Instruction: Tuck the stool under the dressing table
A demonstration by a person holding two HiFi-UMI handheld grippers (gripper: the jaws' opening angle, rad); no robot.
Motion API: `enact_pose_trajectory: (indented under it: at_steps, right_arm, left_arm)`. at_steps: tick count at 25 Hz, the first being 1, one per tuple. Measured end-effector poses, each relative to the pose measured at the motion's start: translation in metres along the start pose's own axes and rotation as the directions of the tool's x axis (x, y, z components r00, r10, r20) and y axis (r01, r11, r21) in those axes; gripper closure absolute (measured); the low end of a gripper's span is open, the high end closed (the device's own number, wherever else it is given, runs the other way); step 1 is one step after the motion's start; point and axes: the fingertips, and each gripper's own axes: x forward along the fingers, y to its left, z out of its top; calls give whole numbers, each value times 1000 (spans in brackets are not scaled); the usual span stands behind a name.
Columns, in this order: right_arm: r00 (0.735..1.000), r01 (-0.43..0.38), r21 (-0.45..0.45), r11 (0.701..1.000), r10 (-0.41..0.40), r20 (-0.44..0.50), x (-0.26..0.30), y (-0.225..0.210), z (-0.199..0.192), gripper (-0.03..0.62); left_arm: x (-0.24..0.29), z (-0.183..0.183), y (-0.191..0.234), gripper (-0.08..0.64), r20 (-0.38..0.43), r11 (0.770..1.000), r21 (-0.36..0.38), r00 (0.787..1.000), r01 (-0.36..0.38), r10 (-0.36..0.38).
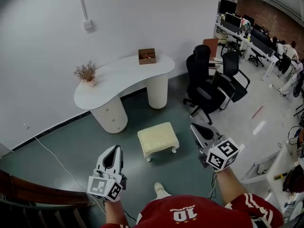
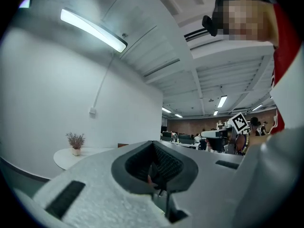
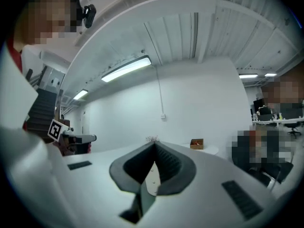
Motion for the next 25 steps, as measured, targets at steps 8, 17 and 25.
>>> enact_pose_trajectory:
  at_steps: [8, 17, 25]
  right_arm:
    - [999, 1, -8, 1000, -1, 48, 64, -22, 10, 591]
    - [999, 4, -43, 999, -2, 49, 102, -61, 14, 591]
    - [990, -84, -51, 995, 89, 105, 146, -115, 38, 589]
  left_arm:
    - [55, -11, 46, 558, 1, 999, -19, 1000, 29, -29]
    - [106, -12, 53, 558, 10, 998, -36, 999, 42, -42]
    - [154, -4, 50, 557, 3, 1000, -10, 1000, -8, 8]
